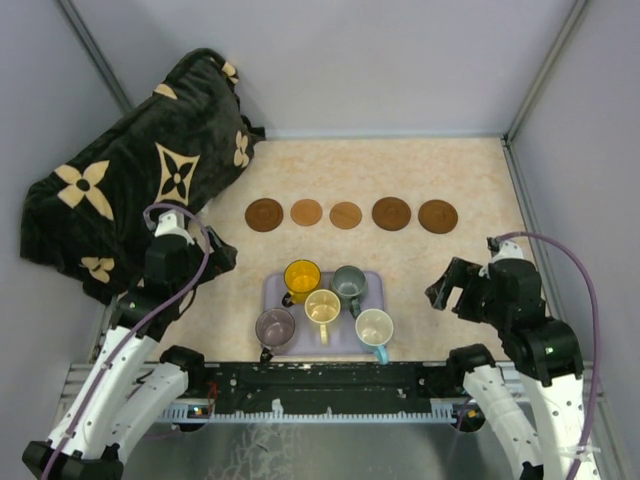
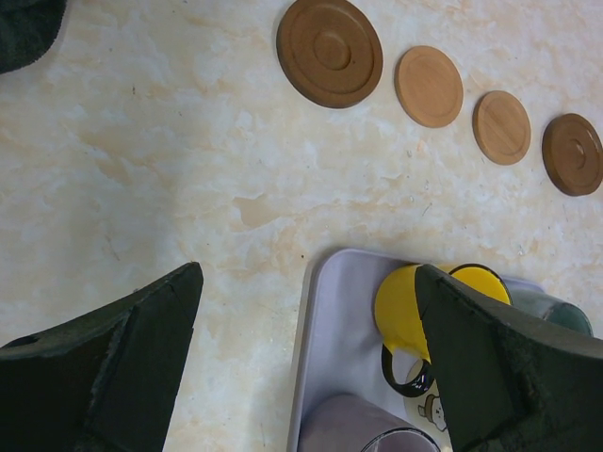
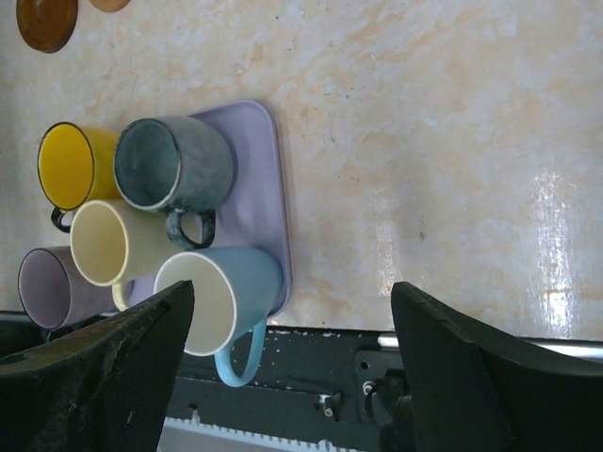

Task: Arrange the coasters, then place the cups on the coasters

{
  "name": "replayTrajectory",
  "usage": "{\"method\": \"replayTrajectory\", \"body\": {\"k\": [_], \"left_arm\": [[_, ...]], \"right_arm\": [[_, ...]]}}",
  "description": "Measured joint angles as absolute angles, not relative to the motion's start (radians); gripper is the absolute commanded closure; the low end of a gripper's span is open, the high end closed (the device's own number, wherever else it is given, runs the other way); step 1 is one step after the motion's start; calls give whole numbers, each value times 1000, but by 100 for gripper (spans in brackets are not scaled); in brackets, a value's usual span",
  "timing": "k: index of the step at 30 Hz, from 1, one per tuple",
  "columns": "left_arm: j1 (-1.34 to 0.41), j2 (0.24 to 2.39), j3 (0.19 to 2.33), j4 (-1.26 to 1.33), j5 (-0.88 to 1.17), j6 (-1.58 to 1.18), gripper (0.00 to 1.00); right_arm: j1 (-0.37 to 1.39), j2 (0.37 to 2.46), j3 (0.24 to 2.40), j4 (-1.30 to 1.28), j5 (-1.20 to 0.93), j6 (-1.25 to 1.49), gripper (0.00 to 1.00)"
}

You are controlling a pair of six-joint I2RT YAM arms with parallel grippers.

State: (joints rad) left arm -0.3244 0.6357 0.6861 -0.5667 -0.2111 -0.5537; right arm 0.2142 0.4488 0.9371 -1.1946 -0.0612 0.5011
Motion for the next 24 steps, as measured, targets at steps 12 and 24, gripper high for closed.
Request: {"method": "replayTrajectory", "body": {"k": [12,24], "left_arm": [[-332,646,635,-545,-150,-550,0],[-385,664,592,-513,-142,-553,0]], "right_arm": [[330,682,876,-948,-54,519,19],[841,1022,919,-839,238,596,27]]}}
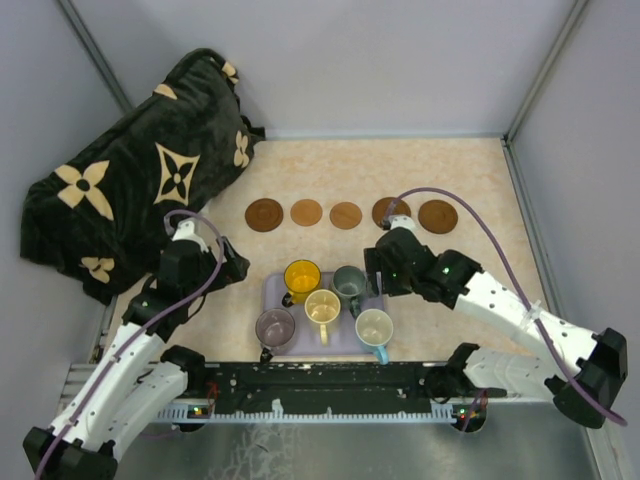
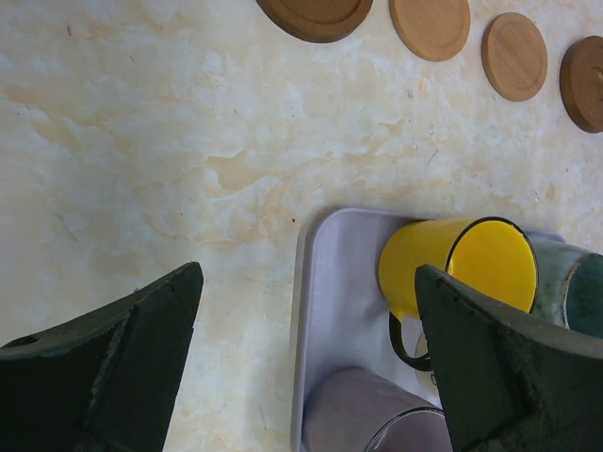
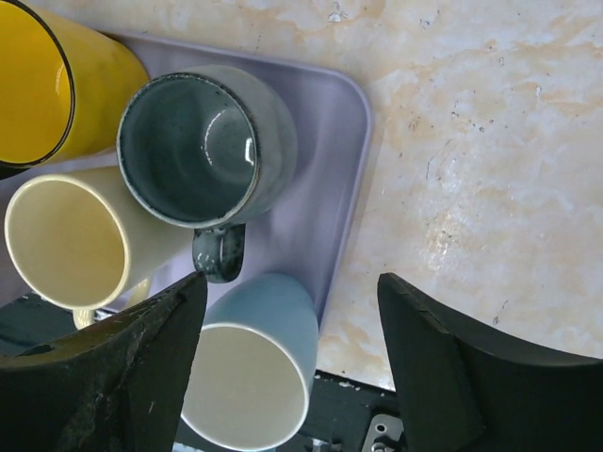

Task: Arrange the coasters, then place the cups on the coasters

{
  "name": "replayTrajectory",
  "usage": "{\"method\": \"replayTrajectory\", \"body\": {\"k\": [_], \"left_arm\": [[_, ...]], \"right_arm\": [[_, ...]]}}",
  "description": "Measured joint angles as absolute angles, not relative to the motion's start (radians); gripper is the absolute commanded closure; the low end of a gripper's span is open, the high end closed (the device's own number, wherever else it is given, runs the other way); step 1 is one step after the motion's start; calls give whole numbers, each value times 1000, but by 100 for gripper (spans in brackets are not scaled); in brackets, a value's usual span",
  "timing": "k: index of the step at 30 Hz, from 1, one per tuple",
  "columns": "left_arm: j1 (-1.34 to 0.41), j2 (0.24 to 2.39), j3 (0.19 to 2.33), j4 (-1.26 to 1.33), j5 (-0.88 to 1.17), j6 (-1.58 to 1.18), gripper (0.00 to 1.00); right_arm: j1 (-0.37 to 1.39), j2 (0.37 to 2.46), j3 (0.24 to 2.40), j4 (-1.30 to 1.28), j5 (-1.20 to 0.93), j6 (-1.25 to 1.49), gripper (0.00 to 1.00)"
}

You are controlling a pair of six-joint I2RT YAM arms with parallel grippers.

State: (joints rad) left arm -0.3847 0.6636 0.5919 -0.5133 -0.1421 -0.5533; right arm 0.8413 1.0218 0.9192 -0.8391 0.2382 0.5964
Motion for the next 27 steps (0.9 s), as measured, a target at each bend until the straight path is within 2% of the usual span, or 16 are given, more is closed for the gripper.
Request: {"method": "replayTrajectory", "body": {"k": [13,21,27], "left_arm": [[-393,696,555,-476,-123,-549,0],[-564,802,558,-427,-101,-517,0],[-599,812,558,-420,-68,-506,0]], "right_arm": [[851,1071,926,-792,243,615,29],[862,1094,927,-770,281,622,29],[862,1091,944,-760,331,626,29]]}}
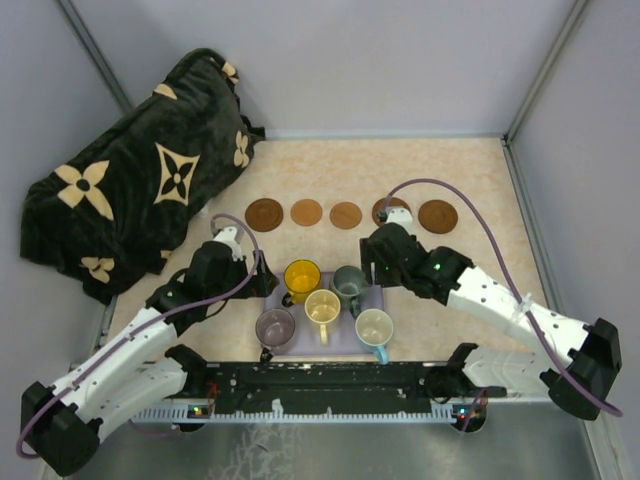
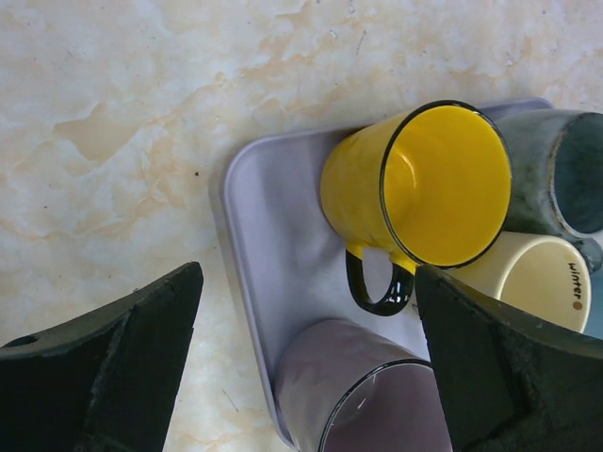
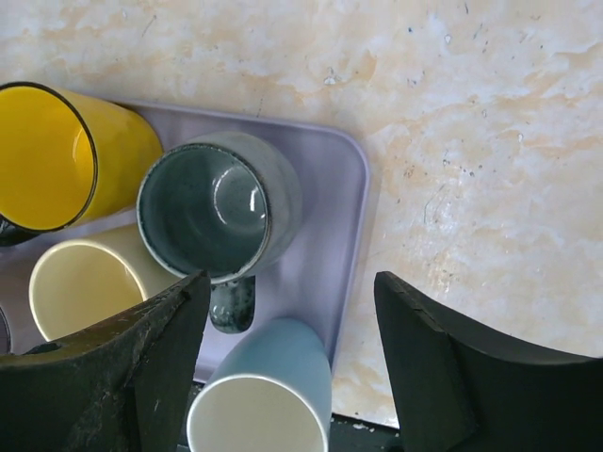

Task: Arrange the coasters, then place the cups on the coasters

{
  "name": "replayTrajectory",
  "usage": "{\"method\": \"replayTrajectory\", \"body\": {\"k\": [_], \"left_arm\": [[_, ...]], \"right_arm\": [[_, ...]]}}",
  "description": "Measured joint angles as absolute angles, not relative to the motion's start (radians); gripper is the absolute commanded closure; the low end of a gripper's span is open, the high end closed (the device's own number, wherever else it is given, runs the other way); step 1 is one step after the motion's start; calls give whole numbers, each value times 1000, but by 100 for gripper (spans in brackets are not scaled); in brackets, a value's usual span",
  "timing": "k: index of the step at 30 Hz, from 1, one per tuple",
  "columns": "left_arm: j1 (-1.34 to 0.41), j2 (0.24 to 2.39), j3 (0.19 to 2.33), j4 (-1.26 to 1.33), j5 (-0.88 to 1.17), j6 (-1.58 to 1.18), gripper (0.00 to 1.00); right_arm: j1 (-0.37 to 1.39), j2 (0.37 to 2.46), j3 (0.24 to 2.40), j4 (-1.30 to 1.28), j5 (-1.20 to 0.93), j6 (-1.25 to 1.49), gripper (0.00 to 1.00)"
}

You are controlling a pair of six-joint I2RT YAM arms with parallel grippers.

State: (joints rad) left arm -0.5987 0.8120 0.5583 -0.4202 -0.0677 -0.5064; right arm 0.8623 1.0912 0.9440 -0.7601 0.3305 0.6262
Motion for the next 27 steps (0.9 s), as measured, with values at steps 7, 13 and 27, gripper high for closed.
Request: {"method": "replayTrajectory", "body": {"k": [7,13,27], "left_arm": [[-604,823,564,-389,-16,-488,0],[-665,874,564,-364,-8,-478,0],[-795,988,565,-354,-60,-487,23]], "right_arm": [[862,1075,945,-739,367,630,29],[862,1075,944,-739,384,632,29],[862,1066,944,-739,400,641,28]]}}
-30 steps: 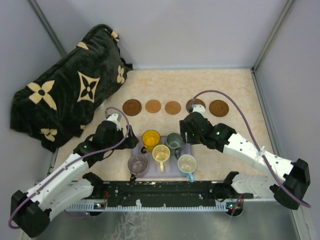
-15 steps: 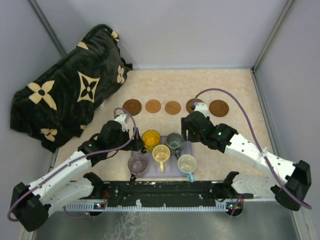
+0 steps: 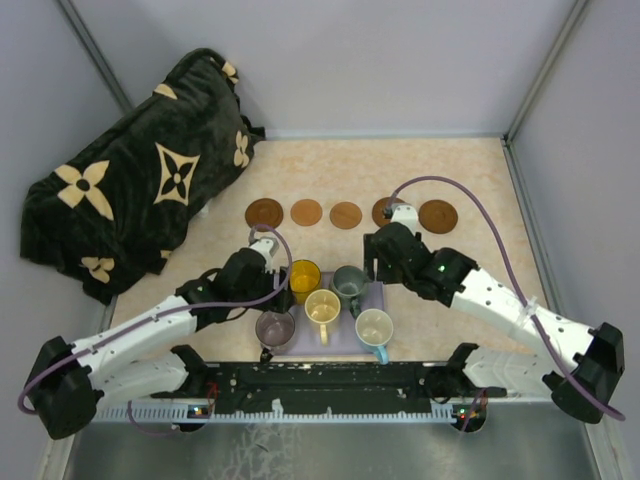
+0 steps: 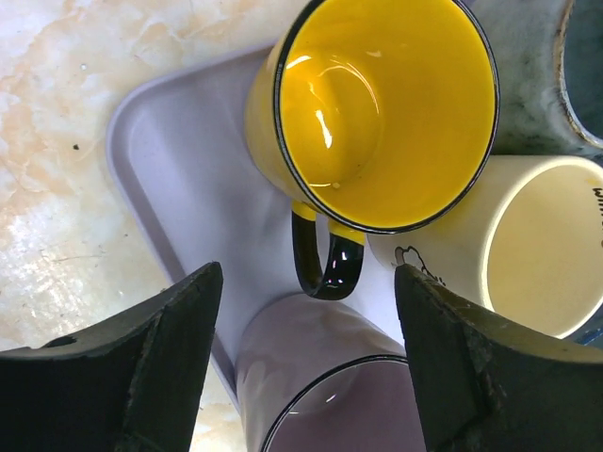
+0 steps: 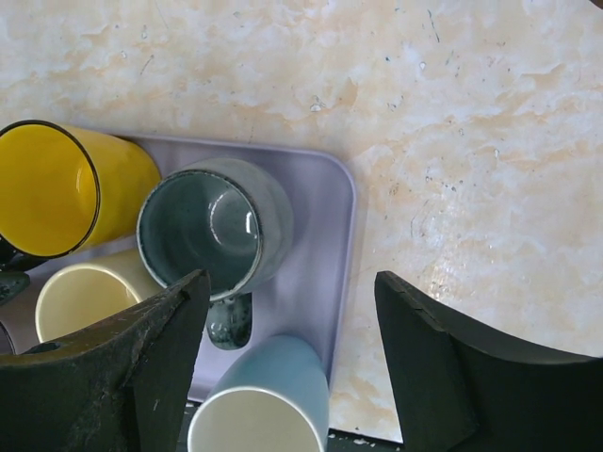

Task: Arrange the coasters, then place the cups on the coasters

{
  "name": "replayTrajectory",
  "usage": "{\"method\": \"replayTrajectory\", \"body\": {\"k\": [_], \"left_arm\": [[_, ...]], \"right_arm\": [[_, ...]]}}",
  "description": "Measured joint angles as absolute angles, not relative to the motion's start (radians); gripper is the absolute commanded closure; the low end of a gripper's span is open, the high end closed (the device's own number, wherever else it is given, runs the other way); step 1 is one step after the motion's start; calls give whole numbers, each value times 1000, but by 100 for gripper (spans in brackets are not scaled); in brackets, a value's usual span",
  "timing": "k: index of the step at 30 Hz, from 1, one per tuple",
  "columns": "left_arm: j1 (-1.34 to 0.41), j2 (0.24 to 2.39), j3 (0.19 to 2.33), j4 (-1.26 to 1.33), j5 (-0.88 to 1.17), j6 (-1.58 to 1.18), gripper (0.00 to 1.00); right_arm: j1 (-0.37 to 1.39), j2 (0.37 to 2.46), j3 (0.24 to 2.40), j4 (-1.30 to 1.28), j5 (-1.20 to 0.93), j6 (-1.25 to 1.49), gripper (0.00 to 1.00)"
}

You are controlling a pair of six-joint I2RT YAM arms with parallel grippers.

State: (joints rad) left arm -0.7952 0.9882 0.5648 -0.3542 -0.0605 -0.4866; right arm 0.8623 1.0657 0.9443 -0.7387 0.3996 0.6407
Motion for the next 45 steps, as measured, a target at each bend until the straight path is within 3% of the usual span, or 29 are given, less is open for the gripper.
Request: {"method": "replayTrajectory", "body": {"k": [7,15,25,35,45], "left_arm": [[-831,1064,577,-330,-104,-497,40],[-837,1175,606,-312,-124,-496,49],[-855,1219,629,-291,-108,-474,87],[-874,1230,646,-305,-147,-473,99],[-879,1184,722,-393,-375,-471,100]], "right_arm": [[862,1048,944,-726,400,643,28],[862,1043,942,-725,405,649,27],[862,1025,925,-719,414,651,27],[862,1024,921,-716,416,651,27],[862,998,886,-680,419,651,27]]}}
